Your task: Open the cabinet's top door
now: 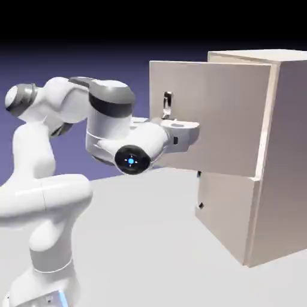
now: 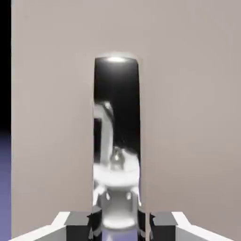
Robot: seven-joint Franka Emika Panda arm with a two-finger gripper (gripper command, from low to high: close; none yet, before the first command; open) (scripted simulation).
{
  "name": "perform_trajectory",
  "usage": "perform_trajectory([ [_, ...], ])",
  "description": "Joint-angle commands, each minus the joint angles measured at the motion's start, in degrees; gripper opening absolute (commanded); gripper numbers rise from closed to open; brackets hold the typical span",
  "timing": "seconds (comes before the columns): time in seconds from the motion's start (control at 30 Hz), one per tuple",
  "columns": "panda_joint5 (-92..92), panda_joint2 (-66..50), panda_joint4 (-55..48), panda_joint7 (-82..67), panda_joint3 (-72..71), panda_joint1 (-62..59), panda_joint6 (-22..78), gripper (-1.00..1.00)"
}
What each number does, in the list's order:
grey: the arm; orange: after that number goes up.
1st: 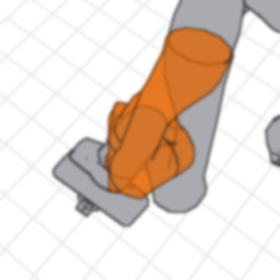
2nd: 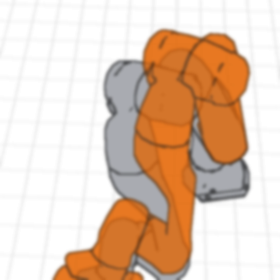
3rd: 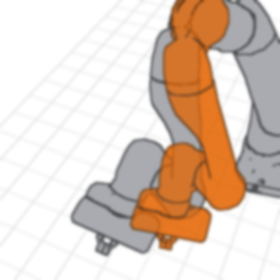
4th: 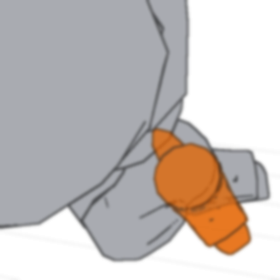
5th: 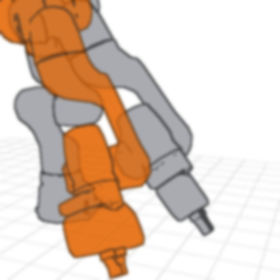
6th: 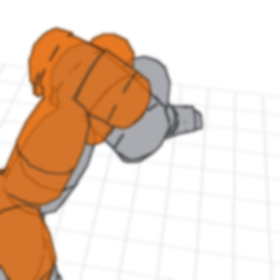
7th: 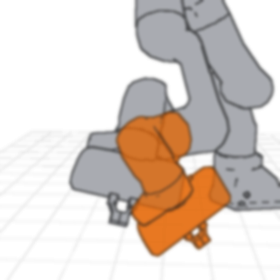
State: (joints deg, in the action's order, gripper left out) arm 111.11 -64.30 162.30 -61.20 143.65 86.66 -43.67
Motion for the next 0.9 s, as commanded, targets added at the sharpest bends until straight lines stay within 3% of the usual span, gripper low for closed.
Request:
perform_trajectory([
  [0.0,-2.3,2.08,-1.41,-2.06,-0.28,-1.94,2.05,-1.0],
  [0.33,-25.85,22.85,-18.79,-22.05,-7.98,-17.14,12.43,-1.0],
  [0.83,-48.12,52.09,-40.47,-28.71,-22.81,-25.84,6.83,-1.0],
  [0.87,-48.12,52.09,-40.47,-28.71,-22.81,-25.84,6.83,1.0],
])
